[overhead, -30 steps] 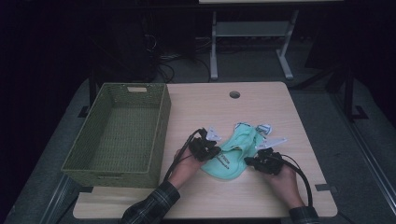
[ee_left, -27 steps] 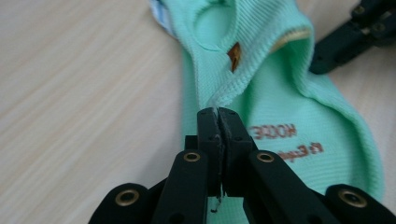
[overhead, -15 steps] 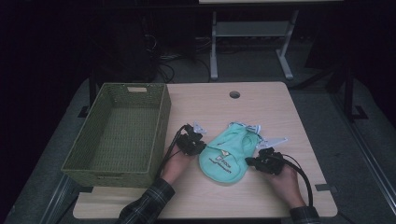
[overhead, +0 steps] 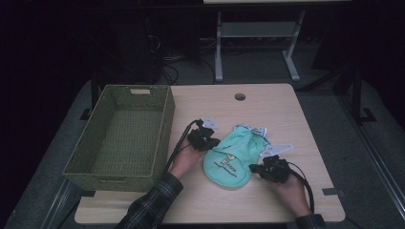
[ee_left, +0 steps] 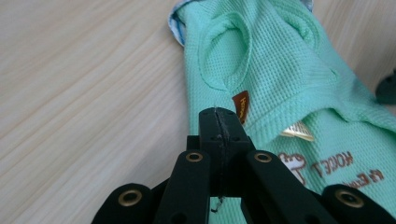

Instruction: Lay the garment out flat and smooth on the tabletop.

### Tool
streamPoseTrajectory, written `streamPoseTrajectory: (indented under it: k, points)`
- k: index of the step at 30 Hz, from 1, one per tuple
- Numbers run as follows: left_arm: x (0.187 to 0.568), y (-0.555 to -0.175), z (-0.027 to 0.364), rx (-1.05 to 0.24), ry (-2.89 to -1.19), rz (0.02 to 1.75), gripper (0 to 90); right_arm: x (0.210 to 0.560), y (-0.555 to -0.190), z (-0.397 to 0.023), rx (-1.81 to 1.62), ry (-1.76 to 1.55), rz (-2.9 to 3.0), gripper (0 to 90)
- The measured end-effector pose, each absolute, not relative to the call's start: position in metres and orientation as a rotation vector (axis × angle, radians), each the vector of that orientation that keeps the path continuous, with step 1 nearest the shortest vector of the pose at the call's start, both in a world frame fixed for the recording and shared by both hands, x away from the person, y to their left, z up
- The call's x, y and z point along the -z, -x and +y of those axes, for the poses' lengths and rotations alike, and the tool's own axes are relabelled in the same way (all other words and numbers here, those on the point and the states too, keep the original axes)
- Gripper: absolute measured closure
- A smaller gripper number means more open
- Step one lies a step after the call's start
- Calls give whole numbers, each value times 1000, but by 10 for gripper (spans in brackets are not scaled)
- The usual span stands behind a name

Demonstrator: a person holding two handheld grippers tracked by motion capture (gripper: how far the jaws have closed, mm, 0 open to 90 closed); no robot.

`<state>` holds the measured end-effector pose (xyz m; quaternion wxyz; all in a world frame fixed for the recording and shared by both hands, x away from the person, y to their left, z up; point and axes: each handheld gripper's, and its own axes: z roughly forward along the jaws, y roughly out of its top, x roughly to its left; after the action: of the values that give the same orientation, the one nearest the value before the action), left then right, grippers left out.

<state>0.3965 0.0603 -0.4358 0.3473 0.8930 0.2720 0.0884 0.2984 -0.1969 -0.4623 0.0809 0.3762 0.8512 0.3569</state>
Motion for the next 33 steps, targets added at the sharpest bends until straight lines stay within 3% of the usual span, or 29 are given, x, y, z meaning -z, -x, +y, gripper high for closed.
streamPoseTrajectory:
  k: [8,17,33]
  points:
    - [460,-403,52,-173,-2370,715,894,466,-294,-191,-1054,-1107,2574,898]
    - [458,-398,56,-160,-2387,714,895,466,-295,-193,-1038,-1094,2573,898]
    - [455,-347,56,-96,-2451,642,895,465,-304,-216,-1023,-1168,2547,898]
